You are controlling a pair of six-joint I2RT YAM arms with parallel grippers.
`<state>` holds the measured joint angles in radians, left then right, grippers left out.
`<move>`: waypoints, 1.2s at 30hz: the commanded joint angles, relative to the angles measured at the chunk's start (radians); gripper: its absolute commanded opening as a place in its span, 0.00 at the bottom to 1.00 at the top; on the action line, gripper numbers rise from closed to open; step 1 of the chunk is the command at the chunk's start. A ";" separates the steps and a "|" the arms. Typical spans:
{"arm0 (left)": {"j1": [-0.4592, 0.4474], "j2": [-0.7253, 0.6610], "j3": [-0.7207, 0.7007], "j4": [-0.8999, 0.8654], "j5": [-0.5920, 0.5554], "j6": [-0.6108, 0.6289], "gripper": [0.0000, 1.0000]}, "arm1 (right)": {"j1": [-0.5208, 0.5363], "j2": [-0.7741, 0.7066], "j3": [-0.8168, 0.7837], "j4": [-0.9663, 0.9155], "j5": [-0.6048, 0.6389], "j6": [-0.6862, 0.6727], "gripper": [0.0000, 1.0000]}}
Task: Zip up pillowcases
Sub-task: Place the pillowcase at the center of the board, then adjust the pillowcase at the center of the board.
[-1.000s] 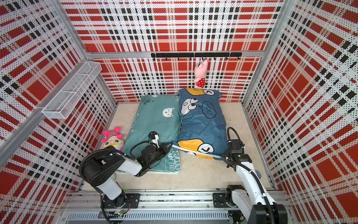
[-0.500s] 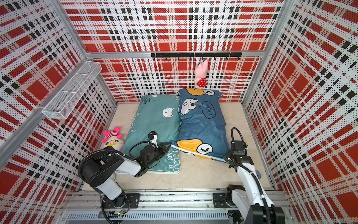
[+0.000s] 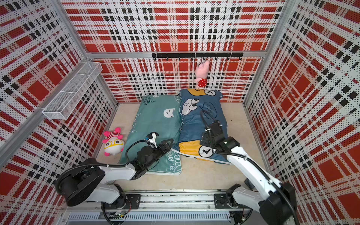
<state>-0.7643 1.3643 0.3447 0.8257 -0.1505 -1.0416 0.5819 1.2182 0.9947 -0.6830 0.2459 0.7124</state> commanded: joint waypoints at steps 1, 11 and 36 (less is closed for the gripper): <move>-0.009 -0.135 0.023 -0.314 -0.118 0.116 0.80 | 0.128 0.151 0.095 0.133 0.006 0.011 0.80; -0.086 -0.447 0.012 -0.708 -0.227 0.067 0.71 | 0.193 0.496 0.196 0.489 -0.293 0.010 0.53; -0.210 -0.323 -0.054 -0.534 -0.040 -0.034 0.52 | -0.071 0.229 -0.225 0.363 -0.357 -0.152 0.42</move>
<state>-0.9707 1.0260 0.3096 0.2092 -0.2192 -1.0523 0.5621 1.5116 0.8028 -0.2234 -0.1226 0.6197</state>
